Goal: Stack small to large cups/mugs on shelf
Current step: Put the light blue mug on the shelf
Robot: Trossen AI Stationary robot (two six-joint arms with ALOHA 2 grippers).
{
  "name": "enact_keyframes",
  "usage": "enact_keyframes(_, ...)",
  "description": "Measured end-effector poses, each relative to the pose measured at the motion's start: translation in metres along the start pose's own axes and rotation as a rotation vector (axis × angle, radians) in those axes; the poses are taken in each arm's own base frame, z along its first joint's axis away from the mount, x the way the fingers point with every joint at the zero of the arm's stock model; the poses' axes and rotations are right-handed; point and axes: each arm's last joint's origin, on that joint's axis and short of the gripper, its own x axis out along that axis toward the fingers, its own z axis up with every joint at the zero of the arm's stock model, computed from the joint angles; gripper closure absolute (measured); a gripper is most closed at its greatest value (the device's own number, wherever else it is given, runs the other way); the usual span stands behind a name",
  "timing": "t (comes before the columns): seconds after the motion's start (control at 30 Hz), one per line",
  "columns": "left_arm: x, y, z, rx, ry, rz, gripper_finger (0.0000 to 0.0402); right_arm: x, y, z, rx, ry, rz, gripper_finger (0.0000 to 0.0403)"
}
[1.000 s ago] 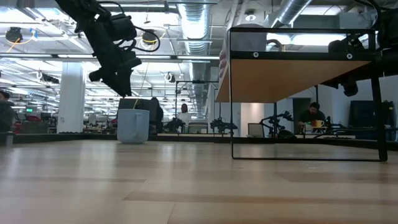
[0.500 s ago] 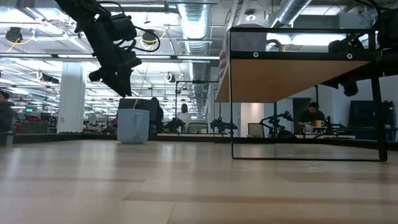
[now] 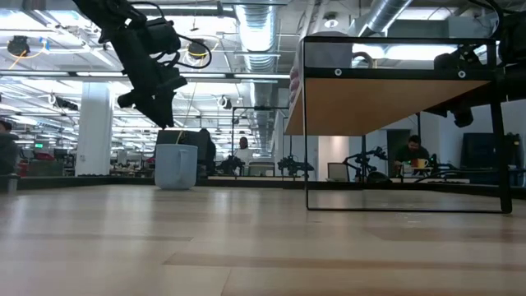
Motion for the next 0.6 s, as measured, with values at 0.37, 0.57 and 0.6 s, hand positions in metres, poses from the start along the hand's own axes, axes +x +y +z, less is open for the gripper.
enact_keyframes(0.37, 0.0, -0.0012, -0.001, -0.019, 0.016, -0.038, 0.0297, 0.0, 0.0, 0.0, 0.0, 0.0, 0.0, 0.0339)
enact_keyframes(0.57, -0.0001, -0.001, -0.0017, -0.042, 0.024, -0.035, 0.0297, 0.0, 0.0, 0.0, 0.0, 0.0, 0.0, 0.0339)
enact_keyframes(0.6, -0.0001, -0.001, -0.0016, -0.042, 0.023, -0.036, 0.0297, 0.0, 0.0, 0.0, 0.0, 0.0, 0.0, 0.0339)
